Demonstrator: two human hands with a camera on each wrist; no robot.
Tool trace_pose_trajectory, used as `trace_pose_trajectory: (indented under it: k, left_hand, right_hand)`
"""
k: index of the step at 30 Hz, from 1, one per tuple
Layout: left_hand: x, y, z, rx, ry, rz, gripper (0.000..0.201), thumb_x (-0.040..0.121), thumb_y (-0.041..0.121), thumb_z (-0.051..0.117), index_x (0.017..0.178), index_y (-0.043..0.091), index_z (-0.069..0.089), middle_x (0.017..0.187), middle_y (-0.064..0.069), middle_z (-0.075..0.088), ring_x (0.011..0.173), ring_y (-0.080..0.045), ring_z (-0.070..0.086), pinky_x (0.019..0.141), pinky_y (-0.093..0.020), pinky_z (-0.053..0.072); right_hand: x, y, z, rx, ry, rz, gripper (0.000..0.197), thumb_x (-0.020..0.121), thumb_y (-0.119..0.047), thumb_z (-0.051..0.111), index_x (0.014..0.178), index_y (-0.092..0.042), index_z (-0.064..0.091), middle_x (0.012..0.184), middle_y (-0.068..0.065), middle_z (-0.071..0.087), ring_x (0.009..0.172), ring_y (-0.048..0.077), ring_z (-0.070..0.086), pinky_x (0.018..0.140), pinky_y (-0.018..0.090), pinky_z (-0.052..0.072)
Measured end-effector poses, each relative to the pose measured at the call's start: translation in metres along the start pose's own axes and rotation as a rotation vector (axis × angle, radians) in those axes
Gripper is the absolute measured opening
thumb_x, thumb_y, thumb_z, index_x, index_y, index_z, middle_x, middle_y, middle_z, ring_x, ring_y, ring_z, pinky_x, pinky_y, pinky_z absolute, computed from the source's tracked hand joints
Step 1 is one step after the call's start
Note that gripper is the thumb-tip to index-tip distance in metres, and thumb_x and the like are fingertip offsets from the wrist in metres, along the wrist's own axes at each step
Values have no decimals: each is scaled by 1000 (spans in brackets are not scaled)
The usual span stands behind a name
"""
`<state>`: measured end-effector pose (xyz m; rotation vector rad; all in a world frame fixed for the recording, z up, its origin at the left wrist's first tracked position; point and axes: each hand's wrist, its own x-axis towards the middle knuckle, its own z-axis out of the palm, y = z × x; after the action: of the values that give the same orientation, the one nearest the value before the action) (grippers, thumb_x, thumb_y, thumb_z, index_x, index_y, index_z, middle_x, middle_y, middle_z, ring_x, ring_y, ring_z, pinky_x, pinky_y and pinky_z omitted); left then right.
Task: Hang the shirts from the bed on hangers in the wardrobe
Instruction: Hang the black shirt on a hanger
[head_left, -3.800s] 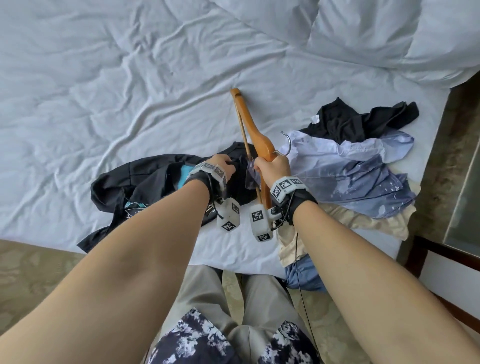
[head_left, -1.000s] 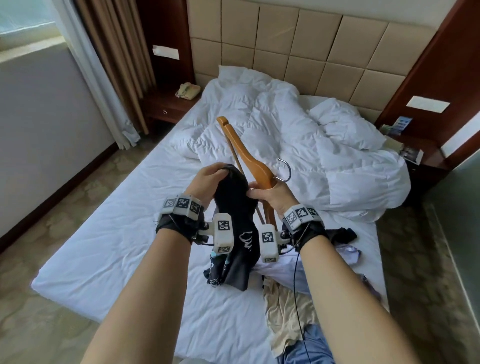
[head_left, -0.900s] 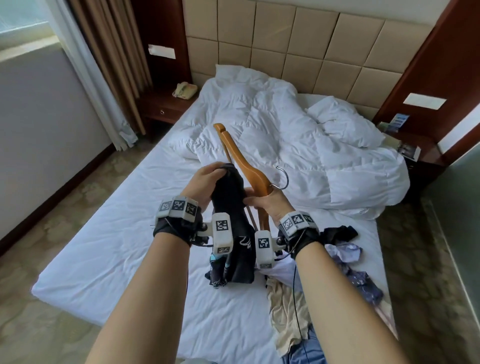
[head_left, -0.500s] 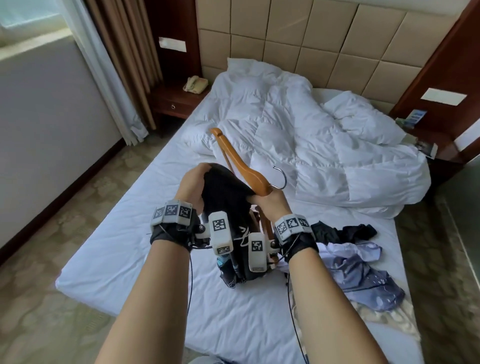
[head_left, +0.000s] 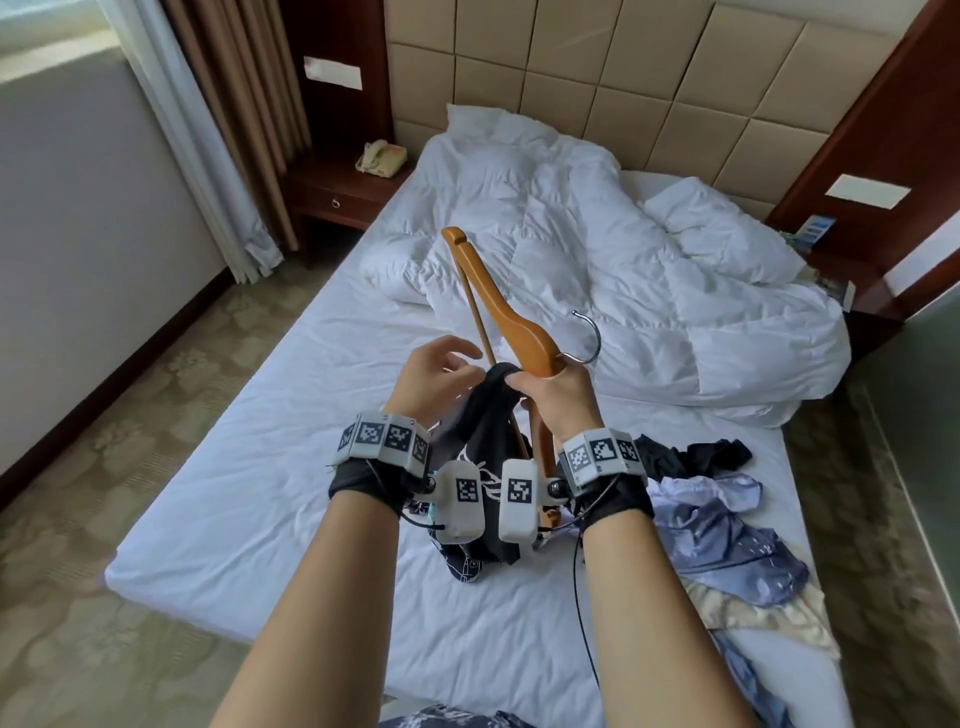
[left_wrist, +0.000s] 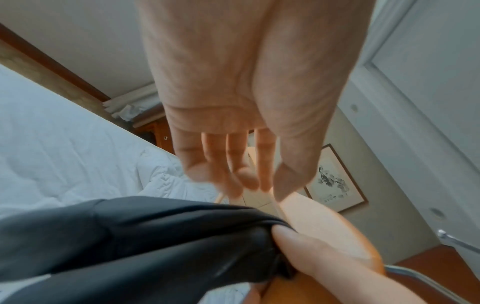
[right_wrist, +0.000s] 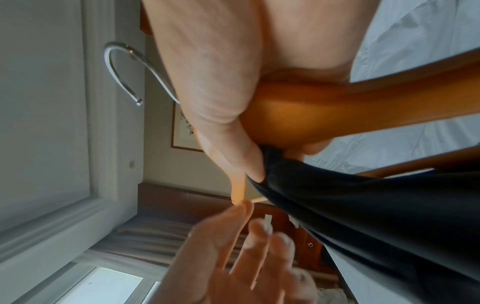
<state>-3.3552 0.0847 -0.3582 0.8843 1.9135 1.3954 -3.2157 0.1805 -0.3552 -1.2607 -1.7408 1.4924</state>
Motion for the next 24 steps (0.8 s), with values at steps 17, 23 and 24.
trace_pose_trajectory:
  k: [17, 23, 24]
  left_hand:
    - [15, -1, 39, -134, -103, 7, 19, 90, -9, 59, 92, 7, 67, 85, -25, 68, 79, -32, 73, 76, -44, 62]
    - [14, 7, 36, -338, -182, -38, 32, 89, -17, 48, 102, 7, 64, 74, -10, 57, 68, -17, 65, 70, -33, 58]
    - [13, 10, 36, -357, -199, -35, 34, 89, -16, 46, 106, 7, 65, 75, -10, 55, 68, -16, 64, 66, -30, 57]
  right_hand:
    - [3, -3, -17, 18, -43, 7, 4, 85, -18, 75, 87, -16, 72, 86, 3, 76, 84, 16, 74, 80, 37, 60]
    - [11, 8, -15, -27, -37, 13, 31, 67, -11, 82, 97, -9, 74, 88, 4, 77, 82, 17, 72, 87, 35, 57]
    - [12, 10, -13, -39, -63, 23, 40, 63, -16, 85, 101, -12, 72, 90, 4, 77, 86, 18, 73, 89, 39, 57]
